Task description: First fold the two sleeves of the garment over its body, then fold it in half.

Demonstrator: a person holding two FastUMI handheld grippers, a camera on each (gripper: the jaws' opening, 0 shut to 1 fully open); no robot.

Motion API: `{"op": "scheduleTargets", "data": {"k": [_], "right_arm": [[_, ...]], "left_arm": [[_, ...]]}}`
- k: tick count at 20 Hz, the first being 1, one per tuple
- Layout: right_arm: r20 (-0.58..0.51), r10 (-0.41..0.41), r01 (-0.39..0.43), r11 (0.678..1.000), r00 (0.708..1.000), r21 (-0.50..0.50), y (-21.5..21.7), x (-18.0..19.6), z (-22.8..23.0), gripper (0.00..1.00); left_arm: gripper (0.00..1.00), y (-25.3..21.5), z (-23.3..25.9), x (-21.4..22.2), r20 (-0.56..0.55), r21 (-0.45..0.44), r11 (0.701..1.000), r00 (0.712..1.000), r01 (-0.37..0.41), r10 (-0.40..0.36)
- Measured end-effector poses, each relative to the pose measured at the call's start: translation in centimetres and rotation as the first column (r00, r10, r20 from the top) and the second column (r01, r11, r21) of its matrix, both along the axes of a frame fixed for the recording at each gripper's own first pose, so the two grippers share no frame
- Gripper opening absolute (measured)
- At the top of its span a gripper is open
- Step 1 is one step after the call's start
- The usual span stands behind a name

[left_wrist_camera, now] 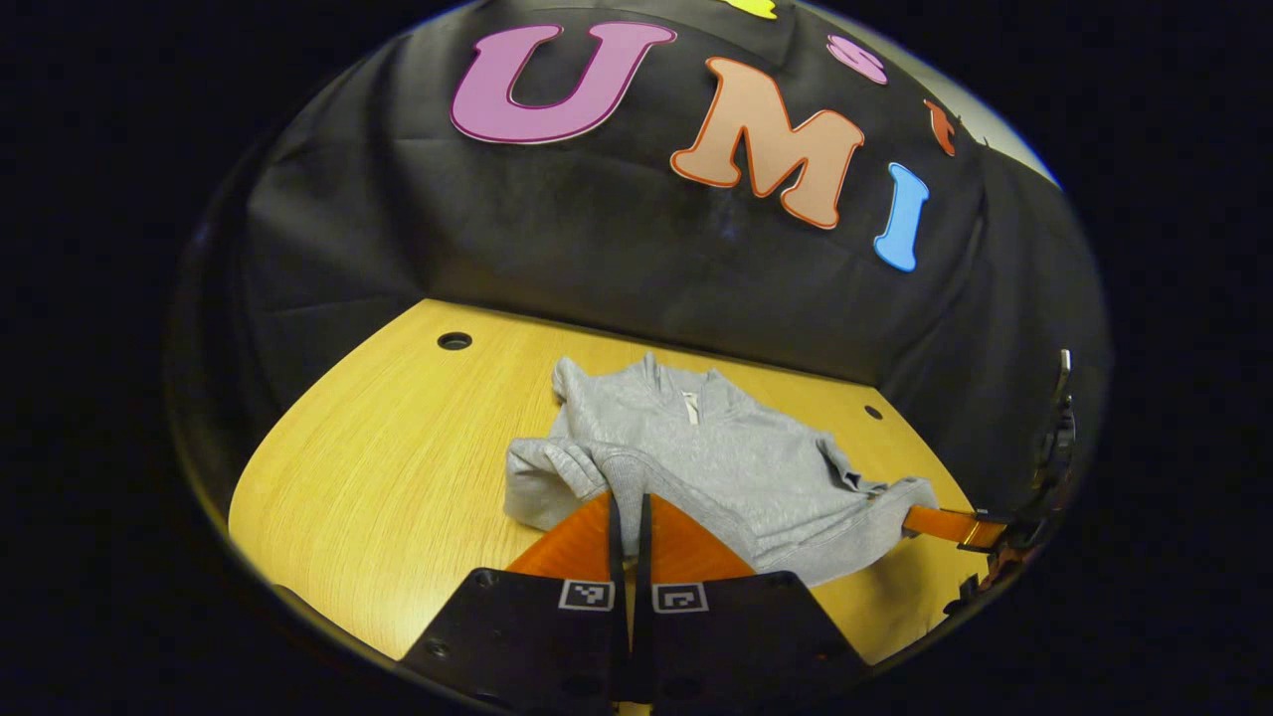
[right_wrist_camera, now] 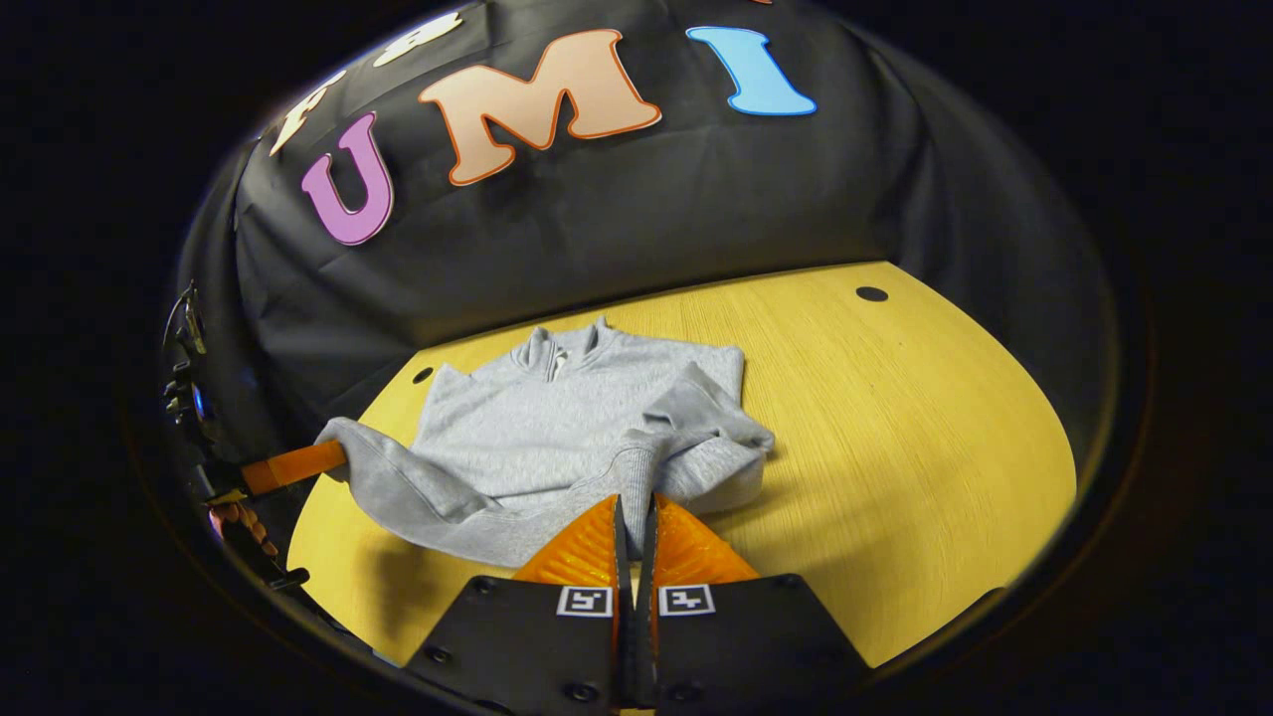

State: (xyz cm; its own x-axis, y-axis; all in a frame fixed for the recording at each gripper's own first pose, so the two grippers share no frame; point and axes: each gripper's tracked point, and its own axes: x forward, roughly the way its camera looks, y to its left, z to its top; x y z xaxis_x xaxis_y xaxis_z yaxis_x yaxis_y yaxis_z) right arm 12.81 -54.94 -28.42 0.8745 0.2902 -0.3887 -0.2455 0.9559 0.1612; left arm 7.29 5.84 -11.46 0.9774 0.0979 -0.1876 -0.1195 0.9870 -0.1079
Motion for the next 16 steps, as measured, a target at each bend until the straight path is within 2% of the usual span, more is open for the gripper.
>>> {"op": "scheduleTargets", "data": {"k": [7,12,16], "right_arm": [[-0.058,-0.038,0.043,0.995,0.998,0.092,0.1,5.6,1.0,0.03],[-0.105,-0.051,0.060,0.995,0.993,0.081,0.1,8.6,-0.6,0.03],[-0.149,-0.037,0.052,0.994,0.988,0.098,0.6,9.4,-1.9,0.14]], "left_arm": [[0.00,0.8,0.9,5.9,-0.011,-0.005,1.000,1.000,-0.017,0.016],[0.00,2.2,-1.5,9.1,-0.083,0.037,0.997,0.994,-0.073,0.076],[0.02,3.3,-3.8,10.8,-0.135,0.041,0.993,0.985,-0.107,0.112]]}}
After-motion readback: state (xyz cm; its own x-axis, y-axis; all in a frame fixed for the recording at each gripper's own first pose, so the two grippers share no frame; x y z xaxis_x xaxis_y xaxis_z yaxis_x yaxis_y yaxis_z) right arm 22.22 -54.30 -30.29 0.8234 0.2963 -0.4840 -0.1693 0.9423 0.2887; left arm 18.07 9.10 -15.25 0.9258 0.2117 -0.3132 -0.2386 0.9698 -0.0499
